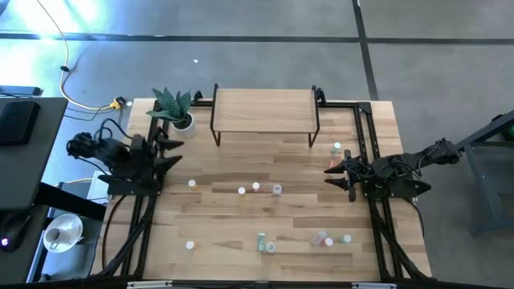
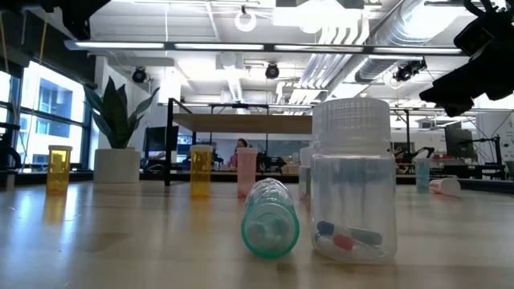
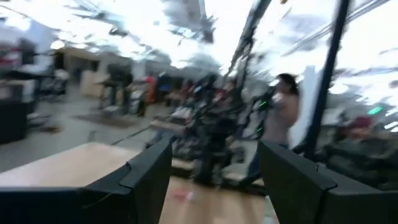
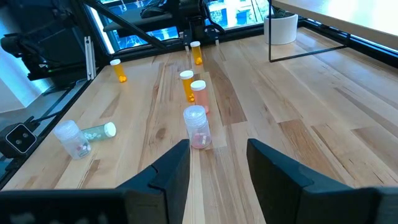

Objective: Pick and place medicine bottles onto shelf by color
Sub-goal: Put the top left orange pill bottle on the shelf

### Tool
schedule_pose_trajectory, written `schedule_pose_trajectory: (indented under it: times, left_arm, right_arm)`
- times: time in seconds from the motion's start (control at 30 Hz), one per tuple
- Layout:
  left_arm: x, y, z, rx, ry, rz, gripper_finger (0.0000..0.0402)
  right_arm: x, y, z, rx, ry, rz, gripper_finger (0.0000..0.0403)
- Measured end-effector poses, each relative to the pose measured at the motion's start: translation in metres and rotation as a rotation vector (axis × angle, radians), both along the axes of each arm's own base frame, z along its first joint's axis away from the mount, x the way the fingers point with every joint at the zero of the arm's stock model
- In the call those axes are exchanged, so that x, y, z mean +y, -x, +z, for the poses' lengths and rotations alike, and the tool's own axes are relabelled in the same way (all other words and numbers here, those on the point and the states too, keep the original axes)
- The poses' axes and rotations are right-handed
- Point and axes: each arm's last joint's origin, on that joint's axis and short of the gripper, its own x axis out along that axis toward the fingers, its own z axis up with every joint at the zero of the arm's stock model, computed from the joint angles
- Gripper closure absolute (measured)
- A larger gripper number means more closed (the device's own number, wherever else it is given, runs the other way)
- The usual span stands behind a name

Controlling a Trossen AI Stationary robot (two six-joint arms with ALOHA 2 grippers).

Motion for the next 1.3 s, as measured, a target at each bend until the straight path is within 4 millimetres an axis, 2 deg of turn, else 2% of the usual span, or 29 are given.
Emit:
schedule_pose_trajectory:
  times: [0.17, 0.37, 0.6, 0.87, 1.3]
  left_arm:
    - [0.002, -0.005, 0.019, 0.214, 0.006, 0.119, 0.0177]
    - [-0.005, -0.027, 0.024, 0.441, 0.023, 0.155, 0.0177]
    - [-0.011, -0.05, 0.006, 0.667, 0.115, 0.203, 0.0177]
    - [-0.014, -0.054, -0.019, 0.85, 0.346, 0.275, 0.0177]
    - [-0.023, -0.067, -0.045, 0.962, 0.625, 0.43, 0.0177]
  right_arm:
    - [0.0, 0.0, 0.0, 0.0, 0.0, 0.0, 0.0254]
    - [0.0, 0.0, 0.0, 0.0, 0.0, 0.0, 0.0254]
    - [0.0, 0.0, 0.0, 0.0, 0.0, 0.0, 0.0254]
    - [0.0, 0.0, 0.0, 0.0, 0.0, 0.0, 0.0254]
    - [0.0, 0.0, 0.0, 0.0, 0.0, 0.0, 0.0254]
